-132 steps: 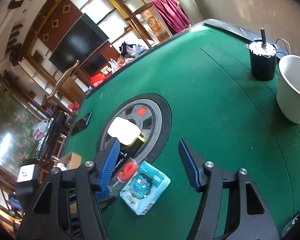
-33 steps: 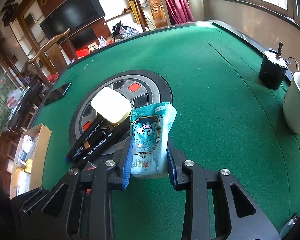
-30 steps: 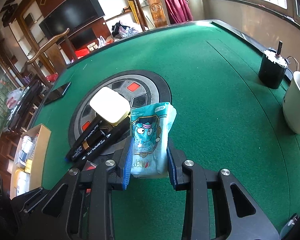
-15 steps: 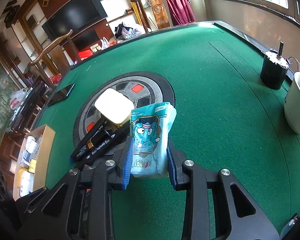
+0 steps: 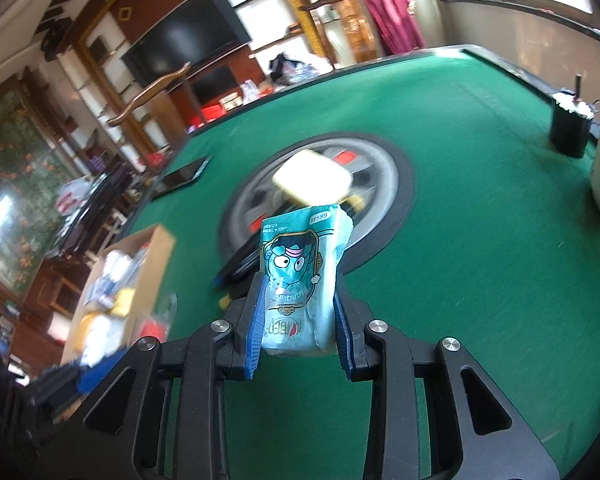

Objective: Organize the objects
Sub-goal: 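Carry the candle box and blue packet over the cardboard box with both tools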

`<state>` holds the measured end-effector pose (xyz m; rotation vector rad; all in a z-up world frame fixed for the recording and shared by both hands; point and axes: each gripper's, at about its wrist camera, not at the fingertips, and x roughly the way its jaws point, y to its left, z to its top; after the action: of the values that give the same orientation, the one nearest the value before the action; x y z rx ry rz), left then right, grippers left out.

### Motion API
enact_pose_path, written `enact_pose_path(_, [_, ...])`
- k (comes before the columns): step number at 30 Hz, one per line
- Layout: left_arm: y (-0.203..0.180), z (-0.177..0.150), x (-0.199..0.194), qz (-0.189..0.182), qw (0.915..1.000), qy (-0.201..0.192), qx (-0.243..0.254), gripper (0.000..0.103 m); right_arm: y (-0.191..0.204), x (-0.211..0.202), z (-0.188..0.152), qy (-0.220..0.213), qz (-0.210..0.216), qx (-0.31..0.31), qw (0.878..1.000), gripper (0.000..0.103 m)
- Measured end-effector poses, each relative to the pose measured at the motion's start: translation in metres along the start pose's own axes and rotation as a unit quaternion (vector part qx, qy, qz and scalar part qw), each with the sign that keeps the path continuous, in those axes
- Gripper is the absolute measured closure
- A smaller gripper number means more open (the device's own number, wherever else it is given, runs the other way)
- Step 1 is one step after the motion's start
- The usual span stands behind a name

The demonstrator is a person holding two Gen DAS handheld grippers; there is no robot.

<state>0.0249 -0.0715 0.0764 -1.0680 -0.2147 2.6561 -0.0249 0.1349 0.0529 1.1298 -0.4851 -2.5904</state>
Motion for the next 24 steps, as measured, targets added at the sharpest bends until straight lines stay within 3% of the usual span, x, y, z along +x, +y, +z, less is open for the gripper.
enact_pose_path(12, [0.100,-0.026,-0.069,0.061,0.9941,-0.037,-0.082,0.076,0.112,0.004,-0.039,0.051,0.100,-0.088,0.990,0.073])
enact_pose_path(24, [0.167,-0.066,-0.086,0.110,0.9838,-0.016,-0.141,0.076,0.202,0.041,-0.088,0.132,0.147,-0.167,0.966,0.073])
